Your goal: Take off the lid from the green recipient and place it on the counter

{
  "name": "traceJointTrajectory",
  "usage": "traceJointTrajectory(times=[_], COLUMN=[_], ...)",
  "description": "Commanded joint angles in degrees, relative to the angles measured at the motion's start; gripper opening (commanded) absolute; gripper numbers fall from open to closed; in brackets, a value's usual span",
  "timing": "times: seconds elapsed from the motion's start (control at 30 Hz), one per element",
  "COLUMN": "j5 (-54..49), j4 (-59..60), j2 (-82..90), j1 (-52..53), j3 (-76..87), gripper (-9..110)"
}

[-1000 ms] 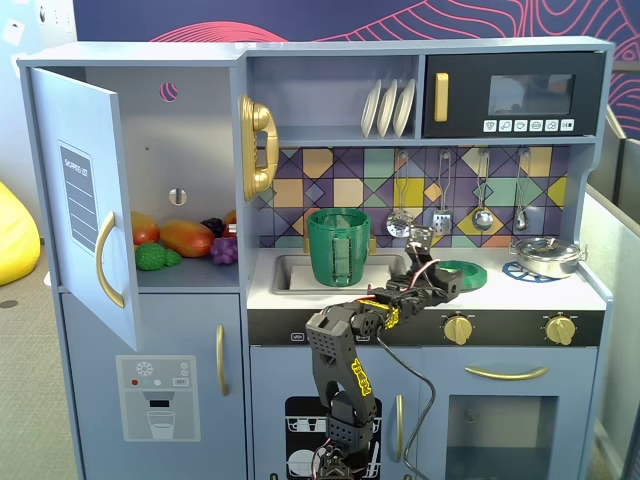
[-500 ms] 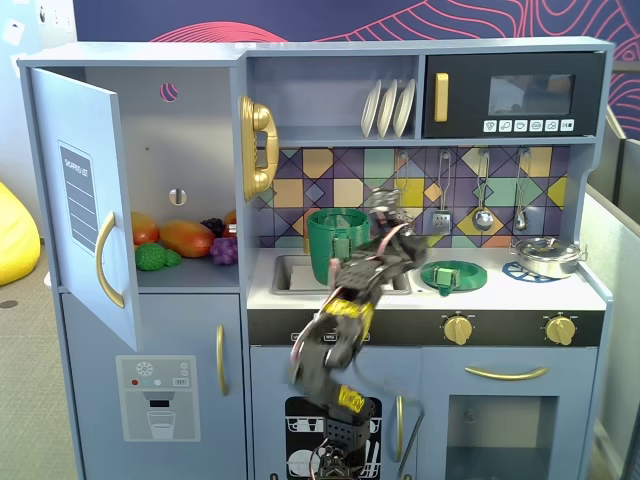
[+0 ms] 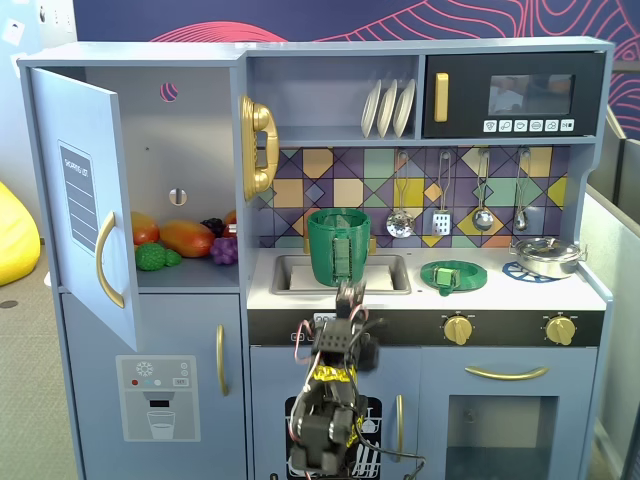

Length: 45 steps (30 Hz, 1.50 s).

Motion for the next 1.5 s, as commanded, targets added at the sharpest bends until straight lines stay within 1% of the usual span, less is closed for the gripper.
traceJointTrajectory(times=[0.0,0.27,0.4,0.5,0.57,0.6,0.63,0.9,1.47], j5=[3.43,9.32,13.62,10.81,4.48,7.12,9.93,9.05,9.05], j4=[2.90,12.66,18.28,21.01,25.93,27.33,27.25,27.33,27.33], j2=[4.22,7.91,7.91,7.91,7.91,8.00,8.00,8.00,8.00], j1=[-4.66,-10.11,-12.30,-10.46,-9.49,-9.58,-9.49,-6.68,-6.59], j3=[7.21,16.17,16.61,16.61,16.61,16.61,16.70,16.70,16.70], gripper=[0,0,1,1,1,2,2,3,3])
